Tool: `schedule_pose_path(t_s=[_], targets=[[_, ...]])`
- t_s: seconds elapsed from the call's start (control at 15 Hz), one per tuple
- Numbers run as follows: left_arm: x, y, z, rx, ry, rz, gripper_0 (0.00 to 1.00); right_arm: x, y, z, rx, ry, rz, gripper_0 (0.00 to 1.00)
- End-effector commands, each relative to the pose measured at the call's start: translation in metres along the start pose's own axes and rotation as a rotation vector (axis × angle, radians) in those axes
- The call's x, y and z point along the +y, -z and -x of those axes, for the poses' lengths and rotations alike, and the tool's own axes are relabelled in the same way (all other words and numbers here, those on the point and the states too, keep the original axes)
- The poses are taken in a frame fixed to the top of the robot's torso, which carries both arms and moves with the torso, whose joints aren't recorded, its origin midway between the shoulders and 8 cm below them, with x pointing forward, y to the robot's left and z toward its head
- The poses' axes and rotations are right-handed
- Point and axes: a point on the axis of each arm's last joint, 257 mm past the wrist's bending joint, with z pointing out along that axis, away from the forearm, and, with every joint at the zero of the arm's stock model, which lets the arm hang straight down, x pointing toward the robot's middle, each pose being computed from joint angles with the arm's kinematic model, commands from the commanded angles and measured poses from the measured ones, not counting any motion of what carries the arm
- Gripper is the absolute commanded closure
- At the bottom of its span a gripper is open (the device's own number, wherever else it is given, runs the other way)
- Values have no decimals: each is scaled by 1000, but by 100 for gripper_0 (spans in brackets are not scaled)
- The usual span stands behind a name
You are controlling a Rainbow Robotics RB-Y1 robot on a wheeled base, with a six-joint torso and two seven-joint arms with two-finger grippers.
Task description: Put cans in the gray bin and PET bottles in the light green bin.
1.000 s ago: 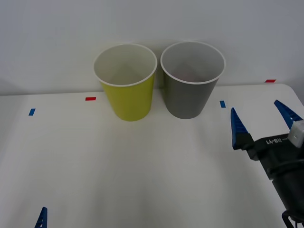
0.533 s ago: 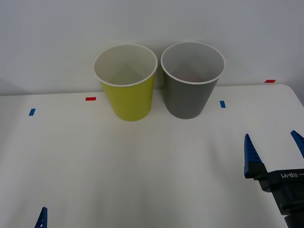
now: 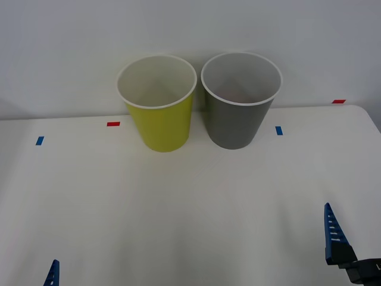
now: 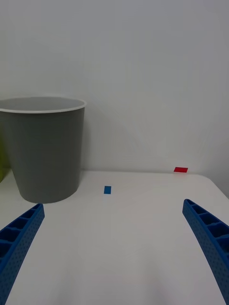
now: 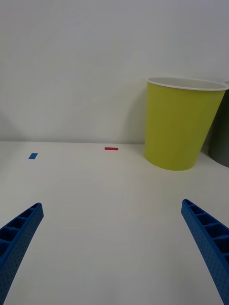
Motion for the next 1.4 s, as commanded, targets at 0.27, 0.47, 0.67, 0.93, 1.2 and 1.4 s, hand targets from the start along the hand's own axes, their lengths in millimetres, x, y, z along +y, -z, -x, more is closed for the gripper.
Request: schedule_pose_path(t_s=[0.27, 0.47, 0.67, 0.93, 1.2, 1.4], targets=[[0, 0, 0, 0, 0, 0, 0, 32, 41, -17, 67, -70, 55, 0], [0, 0, 0, 0, 0, 0, 0, 37, 58, -25, 109, -64, 65, 0], [0, 0, 0, 0, 0, 0, 0, 38, 64, -26, 116, -64, 64, 0], [0, 0, 0, 0, 0, 0, 0, 38, 64, -26, 116, -64, 64, 0], [0, 0, 0, 0, 0, 0, 0, 38, 64, -26, 116, -64, 64, 0], [0, 0, 0, 0, 0, 0, 0, 38, 64, -26, 116, -64, 64, 0]])
